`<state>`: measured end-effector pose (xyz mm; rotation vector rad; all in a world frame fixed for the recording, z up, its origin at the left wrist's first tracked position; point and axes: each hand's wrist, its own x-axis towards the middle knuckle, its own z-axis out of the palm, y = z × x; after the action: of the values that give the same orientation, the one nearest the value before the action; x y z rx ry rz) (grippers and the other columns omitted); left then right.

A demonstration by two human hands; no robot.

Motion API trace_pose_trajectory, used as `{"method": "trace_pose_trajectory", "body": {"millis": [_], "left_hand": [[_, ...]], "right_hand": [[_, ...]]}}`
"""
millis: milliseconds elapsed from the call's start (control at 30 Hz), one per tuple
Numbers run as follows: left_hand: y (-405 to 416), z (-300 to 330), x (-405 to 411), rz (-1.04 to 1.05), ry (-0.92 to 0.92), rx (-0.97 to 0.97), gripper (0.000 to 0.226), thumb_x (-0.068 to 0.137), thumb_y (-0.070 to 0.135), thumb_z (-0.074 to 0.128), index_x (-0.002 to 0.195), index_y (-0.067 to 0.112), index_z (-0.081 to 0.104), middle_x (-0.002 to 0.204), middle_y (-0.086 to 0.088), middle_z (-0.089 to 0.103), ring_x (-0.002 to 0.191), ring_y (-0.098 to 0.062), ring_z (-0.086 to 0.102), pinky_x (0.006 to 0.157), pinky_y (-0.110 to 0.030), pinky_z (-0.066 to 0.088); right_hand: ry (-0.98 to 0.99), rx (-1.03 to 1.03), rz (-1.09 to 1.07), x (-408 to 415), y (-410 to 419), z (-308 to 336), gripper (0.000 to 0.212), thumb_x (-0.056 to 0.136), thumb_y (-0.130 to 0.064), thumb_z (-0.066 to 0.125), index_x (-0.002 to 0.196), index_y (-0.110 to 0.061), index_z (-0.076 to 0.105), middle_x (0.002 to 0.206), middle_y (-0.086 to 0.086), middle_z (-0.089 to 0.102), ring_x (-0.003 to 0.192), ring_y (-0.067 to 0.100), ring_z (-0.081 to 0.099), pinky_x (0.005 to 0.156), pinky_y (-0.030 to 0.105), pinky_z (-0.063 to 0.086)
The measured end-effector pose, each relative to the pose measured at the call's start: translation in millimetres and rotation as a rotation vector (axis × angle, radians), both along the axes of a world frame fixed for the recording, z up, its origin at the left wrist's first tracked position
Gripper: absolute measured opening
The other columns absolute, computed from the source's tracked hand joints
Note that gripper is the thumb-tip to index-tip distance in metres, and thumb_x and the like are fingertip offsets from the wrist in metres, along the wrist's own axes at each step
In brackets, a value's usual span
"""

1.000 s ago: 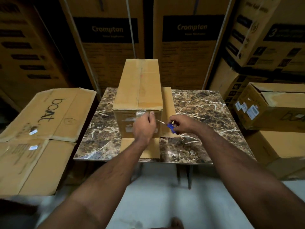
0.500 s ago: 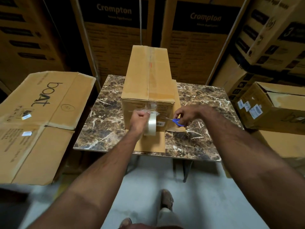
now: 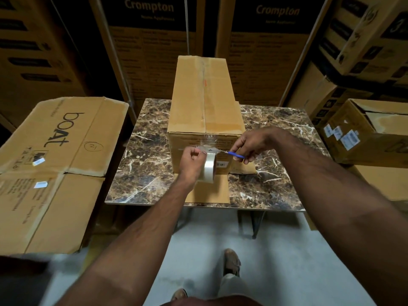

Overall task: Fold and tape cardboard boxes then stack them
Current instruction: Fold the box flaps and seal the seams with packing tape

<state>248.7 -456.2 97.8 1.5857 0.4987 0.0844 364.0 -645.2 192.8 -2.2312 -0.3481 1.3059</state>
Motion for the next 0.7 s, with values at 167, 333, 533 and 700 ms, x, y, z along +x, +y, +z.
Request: {"method": "trace_pose_trajectory", "body": {"millis": [167, 333, 533, 700], "left_hand": [[2.8, -3.3, -3.1, -0.002, -0.056, -0.04, 0.009, 0.098, 0.025, 0.061, 0.105, 0.02, 0.058, 0.101, -0.002, 0.062, 0.083, -0.016, 0.056, 0.067, -0.034, 0.049], [6.8, -2.1, -2.0, -0.022, -0.052, -0.088, 0.017, 0.1, 0.026, 0.059, 0.107, 0.012, 0.064, 0.101, -0.001, 0.064, 0.09, -0.019, 0.058, 0.077, -0.04, 0.052], [6.4, 0.1, 0.1, -0.062, 0.003, -0.151, 0.004, 0.1, 0.025, 0.059, 0.099, 0.021, 0.061, 0.107, -0.006, 0.065, 0.093, -0.025, 0.06, 0.086, -0.052, 0.055], [8.7, 0.2, -1.6, -0.094, 0.004, -0.16, 0.005, 0.099, 0.025, 0.059, 0.097, 0.021, 0.062, 0.105, -0.006, 0.066, 0.089, -0.024, 0.059, 0.078, -0.046, 0.054]], "right_hand": [[-0.042, 0.006, 0.006, -3.7, 3.0, 0.7, 0.033, 0.092, -0.005, 0.066, 0.125, -0.004, 0.068, 0.09, 0.007, 0.073, 0.067, 0.011, 0.064, 0.057, 0.021, 0.052], [-0.09, 0.031, 0.039, -6.7, 6.5, -1.8, 0.033, 0.093, -0.006, 0.065, 0.126, -0.007, 0.068, 0.091, 0.004, 0.074, 0.067, 0.01, 0.063, 0.06, 0.022, 0.052], [-0.18, 0.035, 0.076, -13.5, 12.6, -9.5, 0.028, 0.095, -0.01, 0.066, 0.122, -0.013, 0.072, 0.088, -0.001, 0.074, 0.067, 0.009, 0.063, 0.062, 0.023, 0.053], [-0.226, 0.006, 0.085, -13.9, 13.5, -9.1, 0.026, 0.095, -0.008, 0.065, 0.118, -0.016, 0.073, 0.084, -0.004, 0.073, 0.061, 0.004, 0.061, 0.058, 0.022, 0.051]]}}
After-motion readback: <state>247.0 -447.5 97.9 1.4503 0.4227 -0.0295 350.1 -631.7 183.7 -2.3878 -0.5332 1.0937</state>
